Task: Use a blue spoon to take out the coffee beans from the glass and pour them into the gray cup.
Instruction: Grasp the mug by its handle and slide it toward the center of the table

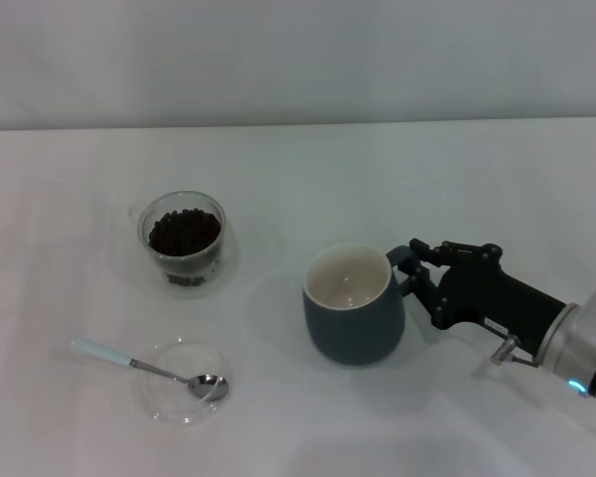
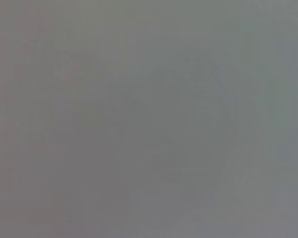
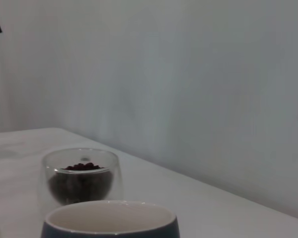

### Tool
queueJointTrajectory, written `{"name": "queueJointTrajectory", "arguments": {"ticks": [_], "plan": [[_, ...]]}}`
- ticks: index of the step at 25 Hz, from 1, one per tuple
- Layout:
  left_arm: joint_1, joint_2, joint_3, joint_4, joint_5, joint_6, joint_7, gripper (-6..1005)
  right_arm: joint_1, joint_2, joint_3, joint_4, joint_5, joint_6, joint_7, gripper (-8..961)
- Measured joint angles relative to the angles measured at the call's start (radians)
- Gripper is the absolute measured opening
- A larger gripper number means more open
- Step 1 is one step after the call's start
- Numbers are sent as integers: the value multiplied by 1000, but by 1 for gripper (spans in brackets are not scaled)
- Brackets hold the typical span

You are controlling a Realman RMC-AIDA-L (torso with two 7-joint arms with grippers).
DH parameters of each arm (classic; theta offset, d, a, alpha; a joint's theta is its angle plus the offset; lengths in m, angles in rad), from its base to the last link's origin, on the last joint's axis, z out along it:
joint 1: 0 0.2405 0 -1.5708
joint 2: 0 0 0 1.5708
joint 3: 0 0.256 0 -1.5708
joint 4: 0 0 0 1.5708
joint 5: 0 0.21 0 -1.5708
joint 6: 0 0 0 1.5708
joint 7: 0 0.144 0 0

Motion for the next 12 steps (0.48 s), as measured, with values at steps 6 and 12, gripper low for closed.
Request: {"name": "queueJointTrajectory", "arguments": {"ticks": [6,12], "plan": [[0,-1,1,-3,2,2,-5,860,20,2,-36,-1,2,2,-12,180],[3,-3,3,-3,3,2,-29,860,29,2,-72,-11,13,8,-20,179]]}}
